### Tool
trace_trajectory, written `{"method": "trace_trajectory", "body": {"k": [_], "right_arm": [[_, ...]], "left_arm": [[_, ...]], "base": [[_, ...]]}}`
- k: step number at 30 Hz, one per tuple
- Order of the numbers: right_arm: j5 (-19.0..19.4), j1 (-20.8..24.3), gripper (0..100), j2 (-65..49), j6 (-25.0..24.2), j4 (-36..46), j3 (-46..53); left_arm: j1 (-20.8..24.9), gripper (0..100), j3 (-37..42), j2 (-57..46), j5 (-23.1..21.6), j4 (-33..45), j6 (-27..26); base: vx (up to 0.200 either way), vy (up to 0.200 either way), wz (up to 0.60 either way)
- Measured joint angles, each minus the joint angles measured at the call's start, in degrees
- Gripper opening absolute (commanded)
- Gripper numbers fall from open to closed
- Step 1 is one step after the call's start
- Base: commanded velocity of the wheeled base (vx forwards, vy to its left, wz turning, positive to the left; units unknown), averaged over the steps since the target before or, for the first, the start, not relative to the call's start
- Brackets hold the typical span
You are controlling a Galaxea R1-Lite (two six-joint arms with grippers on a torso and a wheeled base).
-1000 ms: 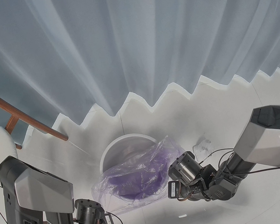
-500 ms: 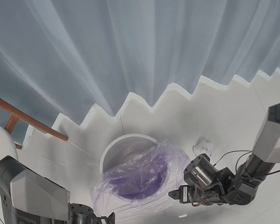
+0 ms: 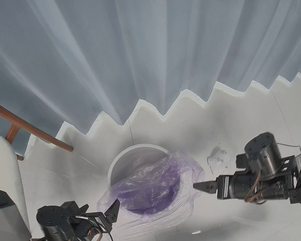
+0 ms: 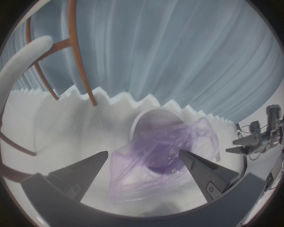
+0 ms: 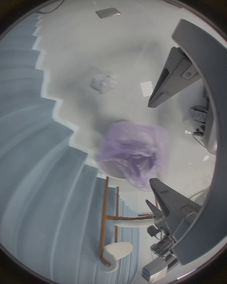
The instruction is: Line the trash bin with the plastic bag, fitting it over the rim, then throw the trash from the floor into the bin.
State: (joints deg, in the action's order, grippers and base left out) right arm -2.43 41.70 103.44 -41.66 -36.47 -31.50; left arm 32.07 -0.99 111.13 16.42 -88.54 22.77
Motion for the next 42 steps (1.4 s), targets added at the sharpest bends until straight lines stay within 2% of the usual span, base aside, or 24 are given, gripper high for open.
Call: {"method": "trace_trajectory", "body": {"k": [3,8,13,16,19,23,27,29,36,42], "right_arm": [[1.0,-3.4,100,-2.3,3.2,-0.5,-0.6],[6.5,-8.0,100,-4.0,11.2,-0.9,-3.3],[10.9,-10.8,100,-4.2,18.3,-1.0,-5.8],[11.6,-11.3,100,-4.1,19.4,-1.0,-6.2],[12.0,-11.5,100,-4.0,20.1,-1.0,-6.2],[12.2,-11.7,100,-3.5,22.2,-1.0,-6.1],[12.1,-11.8,100,-2.9,25.4,-1.1,-6.1],[12.1,-11.8,100,-2.6,27.0,-1.1,-6.0],[12.3,-11.6,100,-0.7,30.3,-1.6,-6.6],[12.2,-10.6,100,0.3,30.2,-1.9,-6.4]], "left_arm": [[-0.8,100,0.0,-3.9,-2.2,0.0,-3.5],[-3.6,100,-1.2,-7.5,-12.3,0.3,-15.1],[-7.5,100,-5.4,-8.6,-19.8,1.4,-24.1],[-8.8,100,-9.7,-8.7,-21.4,4.1,-25.3],[-9.7,100,-14.2,-9.1,-22.4,10.0,-26.0],[-9.1,100,-16.8,-9.8,-21.9,14.0,-26.4],[-6.0,100,-17.1,-10.3,-17.0,14.0,-23.3],[-4.4,100,-16.7,-10.6,-15.4,14.0,-18.7],[-1.9,100,-16.3,-12.9,-13.3,12.4,-4.3],[-1.3,100,-19.3,-15.2,-13.1,11.2,8.6]], "base": [[0.000,0.000,0.00],[0.000,0.000,0.00],[0.000,0.000,0.00],[0.067,0.000,0.00],[0.200,0.000,0.00],[0.100,0.000,0.00],[0.000,0.000,0.00],[0.000,0.000,0.00],[0.000,0.000,0.00],[0.000,0.000,0.00]]}}
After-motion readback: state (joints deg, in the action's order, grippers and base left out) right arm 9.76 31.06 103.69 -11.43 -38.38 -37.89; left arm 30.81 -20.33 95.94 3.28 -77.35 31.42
